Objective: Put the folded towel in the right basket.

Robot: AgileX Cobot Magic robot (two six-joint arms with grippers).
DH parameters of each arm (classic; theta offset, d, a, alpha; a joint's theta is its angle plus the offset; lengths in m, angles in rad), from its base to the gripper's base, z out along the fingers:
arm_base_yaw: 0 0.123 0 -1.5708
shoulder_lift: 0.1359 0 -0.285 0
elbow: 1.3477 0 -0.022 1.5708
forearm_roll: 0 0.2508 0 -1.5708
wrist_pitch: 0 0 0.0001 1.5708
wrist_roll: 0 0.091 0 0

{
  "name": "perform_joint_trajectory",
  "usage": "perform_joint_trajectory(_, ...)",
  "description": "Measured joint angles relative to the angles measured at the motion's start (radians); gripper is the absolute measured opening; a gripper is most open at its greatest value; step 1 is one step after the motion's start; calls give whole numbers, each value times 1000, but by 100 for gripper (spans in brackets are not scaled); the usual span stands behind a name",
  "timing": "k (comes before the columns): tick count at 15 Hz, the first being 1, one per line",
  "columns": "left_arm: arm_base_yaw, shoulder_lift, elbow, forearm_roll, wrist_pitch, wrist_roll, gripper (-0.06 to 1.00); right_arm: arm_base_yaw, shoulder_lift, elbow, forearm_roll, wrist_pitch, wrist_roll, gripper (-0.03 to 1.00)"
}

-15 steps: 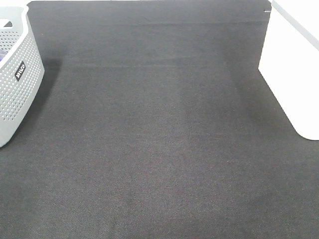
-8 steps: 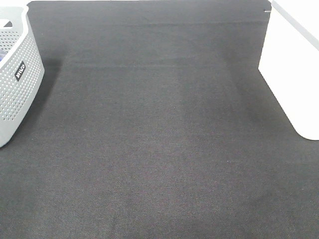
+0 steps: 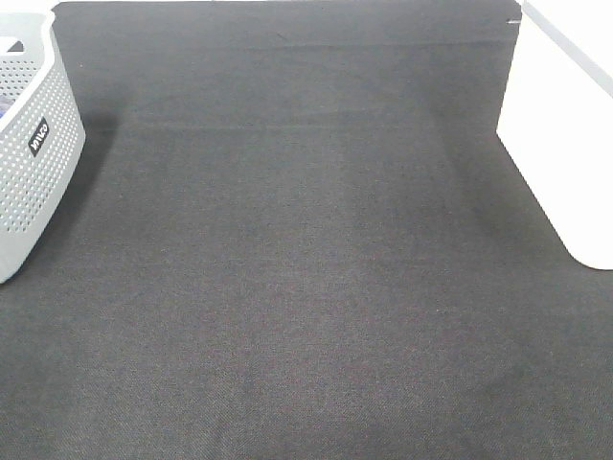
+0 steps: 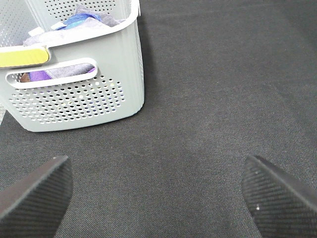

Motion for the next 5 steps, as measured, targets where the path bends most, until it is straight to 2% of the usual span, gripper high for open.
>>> perform_joint_trajectory(5,0,0,0,0,0,0,88,0,0,0,0,0,0,71)
